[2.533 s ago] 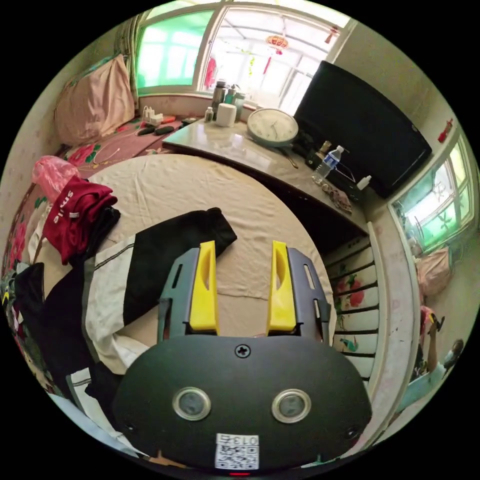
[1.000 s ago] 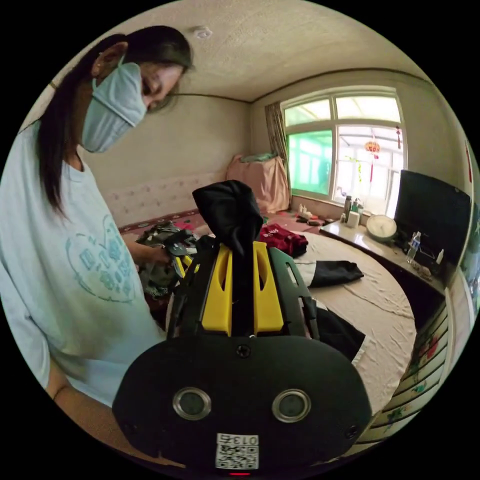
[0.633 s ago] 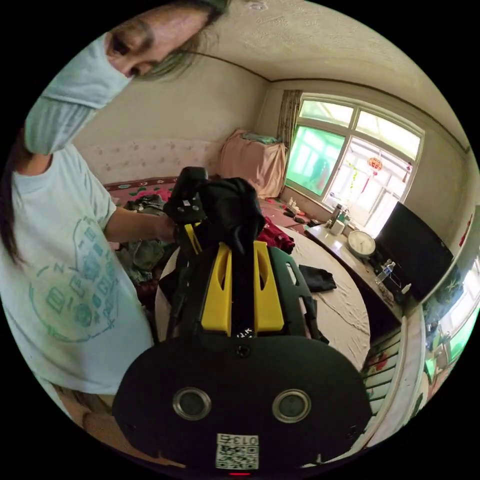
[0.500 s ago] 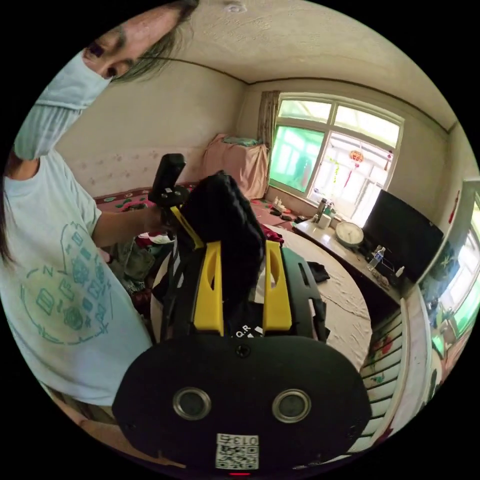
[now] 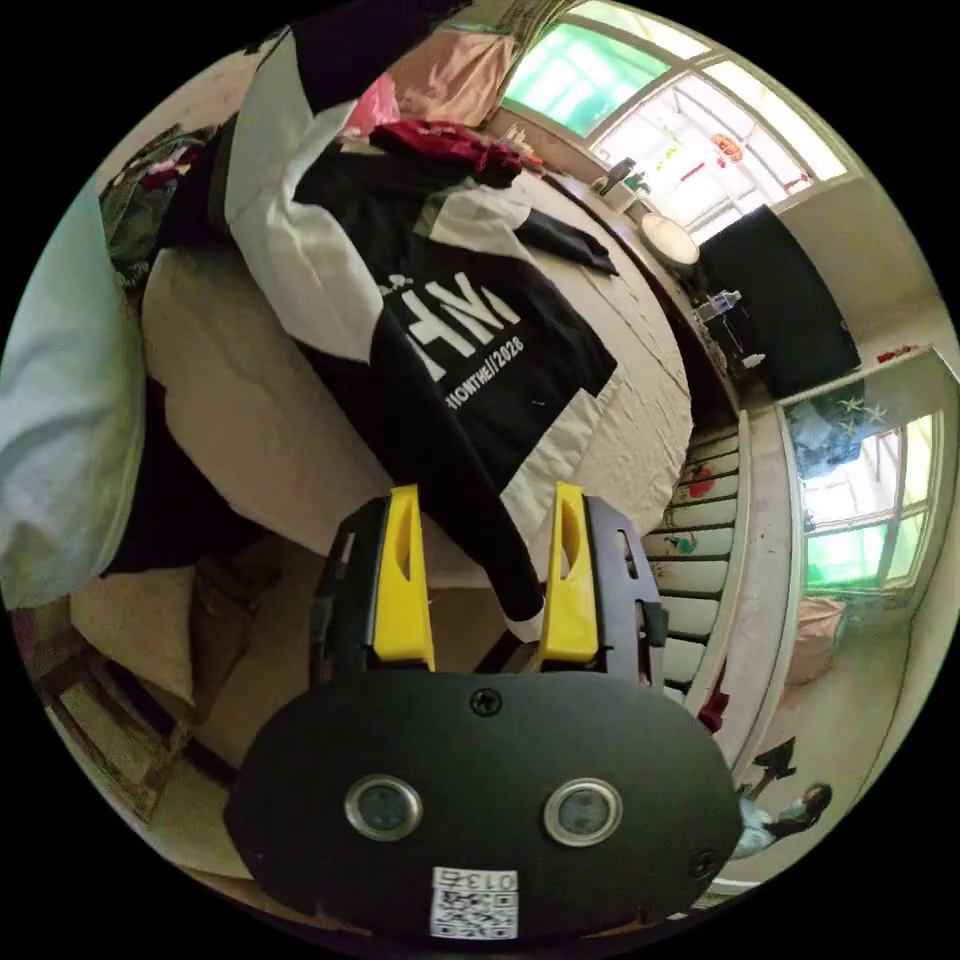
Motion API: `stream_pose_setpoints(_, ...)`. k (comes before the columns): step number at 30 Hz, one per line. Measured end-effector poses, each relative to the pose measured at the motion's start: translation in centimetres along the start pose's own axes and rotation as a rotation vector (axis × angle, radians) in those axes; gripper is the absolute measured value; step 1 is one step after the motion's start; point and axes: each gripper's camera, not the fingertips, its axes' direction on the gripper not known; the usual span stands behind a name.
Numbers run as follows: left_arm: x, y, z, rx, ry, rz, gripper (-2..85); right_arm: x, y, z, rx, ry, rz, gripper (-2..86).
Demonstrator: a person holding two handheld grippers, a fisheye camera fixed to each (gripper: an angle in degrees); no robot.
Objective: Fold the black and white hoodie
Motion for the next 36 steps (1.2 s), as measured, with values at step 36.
stream_pose_setpoints(36,-7.2,0.4,17.9,-0.779,-0.174,-0.480,2.5,23.9,-4.9,12.9,0.014,-0.587,0.743,13.2)
